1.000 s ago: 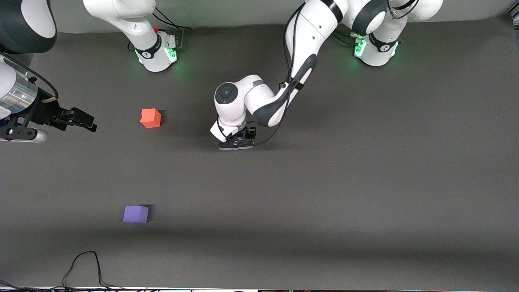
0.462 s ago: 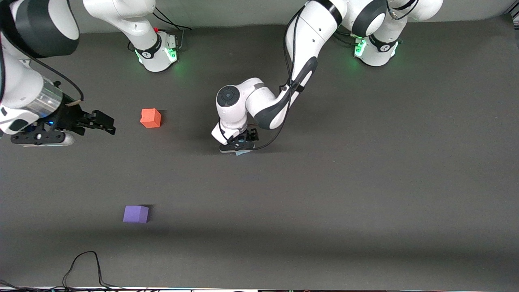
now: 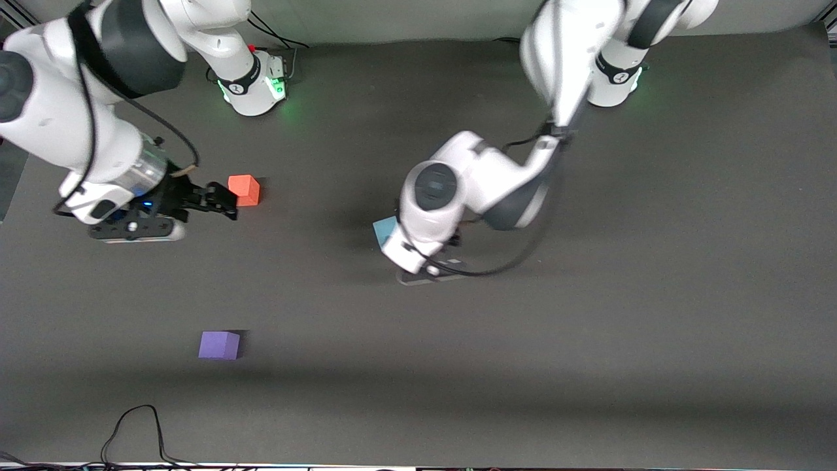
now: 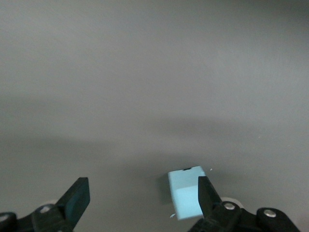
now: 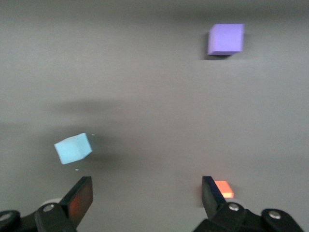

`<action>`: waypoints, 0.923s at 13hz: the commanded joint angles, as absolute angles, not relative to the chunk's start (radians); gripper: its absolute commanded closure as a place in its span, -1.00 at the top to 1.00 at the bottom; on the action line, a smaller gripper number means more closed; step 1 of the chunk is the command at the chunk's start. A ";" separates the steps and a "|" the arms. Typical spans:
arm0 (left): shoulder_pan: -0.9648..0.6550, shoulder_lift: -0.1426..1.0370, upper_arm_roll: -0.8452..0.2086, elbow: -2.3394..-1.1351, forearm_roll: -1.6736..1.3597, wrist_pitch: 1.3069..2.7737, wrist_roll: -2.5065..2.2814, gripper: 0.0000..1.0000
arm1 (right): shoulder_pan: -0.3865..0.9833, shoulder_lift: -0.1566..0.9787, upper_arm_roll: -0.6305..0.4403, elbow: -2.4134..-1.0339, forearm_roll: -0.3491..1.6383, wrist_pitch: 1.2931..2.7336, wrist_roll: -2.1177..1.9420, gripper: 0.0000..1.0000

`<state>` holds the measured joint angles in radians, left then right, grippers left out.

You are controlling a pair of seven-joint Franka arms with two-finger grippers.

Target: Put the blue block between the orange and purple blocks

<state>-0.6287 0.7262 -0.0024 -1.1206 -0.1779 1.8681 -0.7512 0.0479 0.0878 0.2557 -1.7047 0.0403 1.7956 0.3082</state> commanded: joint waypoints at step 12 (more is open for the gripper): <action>0.052 0.131 -0.009 -1.486 -0.068 1.517 0.066 1.00 | 0.170 0.544 0.574 -1.858 -0.498 2.340 0.947 1.00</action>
